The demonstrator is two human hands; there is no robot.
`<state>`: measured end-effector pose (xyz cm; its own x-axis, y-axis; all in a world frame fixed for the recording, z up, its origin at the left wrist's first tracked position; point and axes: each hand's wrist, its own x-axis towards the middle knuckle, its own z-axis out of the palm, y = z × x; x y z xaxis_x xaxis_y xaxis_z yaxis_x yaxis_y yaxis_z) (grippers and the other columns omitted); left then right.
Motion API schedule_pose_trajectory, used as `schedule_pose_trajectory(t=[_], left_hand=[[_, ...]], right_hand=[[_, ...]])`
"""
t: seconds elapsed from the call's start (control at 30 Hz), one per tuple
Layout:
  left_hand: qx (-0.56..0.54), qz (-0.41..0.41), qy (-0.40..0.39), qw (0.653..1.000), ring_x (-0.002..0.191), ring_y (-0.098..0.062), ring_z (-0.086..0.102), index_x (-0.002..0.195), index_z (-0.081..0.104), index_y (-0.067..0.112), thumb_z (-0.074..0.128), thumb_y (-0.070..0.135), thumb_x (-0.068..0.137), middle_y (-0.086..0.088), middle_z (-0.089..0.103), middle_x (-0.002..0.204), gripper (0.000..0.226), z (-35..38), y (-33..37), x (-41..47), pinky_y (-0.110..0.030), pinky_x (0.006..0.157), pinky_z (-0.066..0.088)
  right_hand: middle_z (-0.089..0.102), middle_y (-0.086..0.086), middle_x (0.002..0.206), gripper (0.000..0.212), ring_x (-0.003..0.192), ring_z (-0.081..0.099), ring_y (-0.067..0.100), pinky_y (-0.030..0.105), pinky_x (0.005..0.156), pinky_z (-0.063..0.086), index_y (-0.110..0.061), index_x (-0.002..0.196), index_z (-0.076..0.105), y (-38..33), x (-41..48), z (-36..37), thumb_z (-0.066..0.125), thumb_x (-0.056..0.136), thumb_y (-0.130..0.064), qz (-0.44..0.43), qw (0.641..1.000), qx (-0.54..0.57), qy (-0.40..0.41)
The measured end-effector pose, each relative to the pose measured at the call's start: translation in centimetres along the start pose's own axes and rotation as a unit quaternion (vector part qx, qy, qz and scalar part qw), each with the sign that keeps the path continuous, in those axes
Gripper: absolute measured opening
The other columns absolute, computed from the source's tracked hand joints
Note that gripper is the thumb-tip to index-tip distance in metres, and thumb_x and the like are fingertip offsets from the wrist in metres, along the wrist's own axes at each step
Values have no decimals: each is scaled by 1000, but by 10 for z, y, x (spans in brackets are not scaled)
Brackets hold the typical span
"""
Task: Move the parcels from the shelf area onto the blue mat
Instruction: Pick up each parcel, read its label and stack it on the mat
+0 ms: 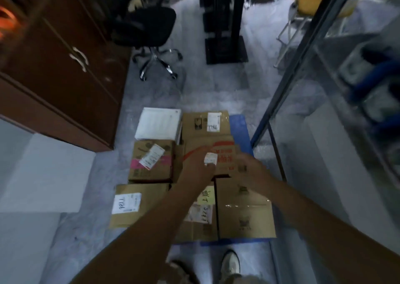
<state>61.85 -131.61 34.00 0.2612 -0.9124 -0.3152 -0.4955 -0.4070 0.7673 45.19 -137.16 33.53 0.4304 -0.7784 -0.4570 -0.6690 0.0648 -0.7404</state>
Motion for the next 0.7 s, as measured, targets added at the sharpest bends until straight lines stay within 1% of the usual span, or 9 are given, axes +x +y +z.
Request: schedule_pose_trajectory(t=[0.07, 0.13, 0.17, 0.23, 0.27, 0.33, 0.4, 0.53, 0.7], left_hand=[[-1, 19, 21, 1000, 90, -5, 58, 137, 52, 24, 58, 12, 92, 13, 54, 112, 47, -40, 32, -14, -1, 67, 40], [14, 53, 39, 998, 104, -5, 51, 139, 50, 22, 61, 10, 90, 12, 52, 121, 52, -77, 59, -30, 3, 73, 36], [31, 74, 46, 996, 111, -7, 50, 139, 51, 20, 62, 9, 89, 8, 54, 129, 53, -94, 72, -37, 2, 81, 35], [54, 109, 57, 991, 122, -16, 50, 137, 51, 15, 63, 9, 89, -2, 55, 137, 50, -125, 92, -50, -14, 99, 37], [54, 125, 64, 989, 122, -19, 51, 136, 53, 13, 64, 9, 89, -3, 55, 134, 48, -139, 100, -55, -16, 98, 36], [55, 165, 78, 982, 117, -17, 53, 132, 54, 11, 63, 10, 89, 4, 54, 123, 44, -166, 114, -63, -5, 87, 33], [82, 201, 65, 974, 115, -11, 50, 133, 52, 14, 62, 13, 90, 8, 49, 122, 44, -190, 124, -67, -3, 85, 30], [159, 259, 7, 953, 124, -18, 47, 137, 48, 13, 62, 19, 90, -3, 47, 138, 49, -237, 142, -70, -24, 99, 37], [226, 319, -63, 918, 128, -22, 45, 138, 46, 10, 64, 21, 91, -8, 45, 139, 52, -287, 156, -76, -27, 101, 36]], right_hand=[[62, 3, 116, 27, 113, 58, 28, 33, 92, 49, -12, 113, 60, -46, -15, -15, 63, 88, -1, -22, 994, 101, 46], [60, -11, 103, 27, 102, 60, 17, 23, 81, 52, -16, 108, 60, -89, -31, -26, 69, 85, -5, -45, 984, 149, 84], [57, -11, 103, 30, 101, 58, 13, 18, 78, 51, -14, 112, 60, -107, -37, -31, 70, 85, -8, -67, 984, 140, 85], [54, -6, 110, 38, 102, 53, 10, 17, 78, 46, -15, 120, 57, -140, -51, -40, 72, 85, -15, -101, 989, 75, 82], [50, -3, 115, 44, 104, 49, 9, 17, 81, 42, -16, 125, 54, -155, -56, -46, 72, 86, -18, -112, 990, 34, 82], [46, 0, 121, 53, 107, 43, 8, 15, 84, 37, -17, 133, 49, -186, -65, -60, 72, 85, -17, -128, 988, -17, 84], [45, 3, 125, 56, 108, 44, 10, 20, 86, 41, -16, 134, 47, -217, -76, -72, 72, 84, -13, -134, 986, -34, 95], [47, 6, 128, 58, 114, 48, 15, 21, 90, 41, -14, 132, 48, -259, -97, -79, 74, 80, -6, -131, 979, -69, 138], [52, 7, 127, 58, 116, 53, 20, 26, 86, 46, -12, 133, 50, -285, -136, -58, 75, 80, -12, -69, 966, -115, 220]])
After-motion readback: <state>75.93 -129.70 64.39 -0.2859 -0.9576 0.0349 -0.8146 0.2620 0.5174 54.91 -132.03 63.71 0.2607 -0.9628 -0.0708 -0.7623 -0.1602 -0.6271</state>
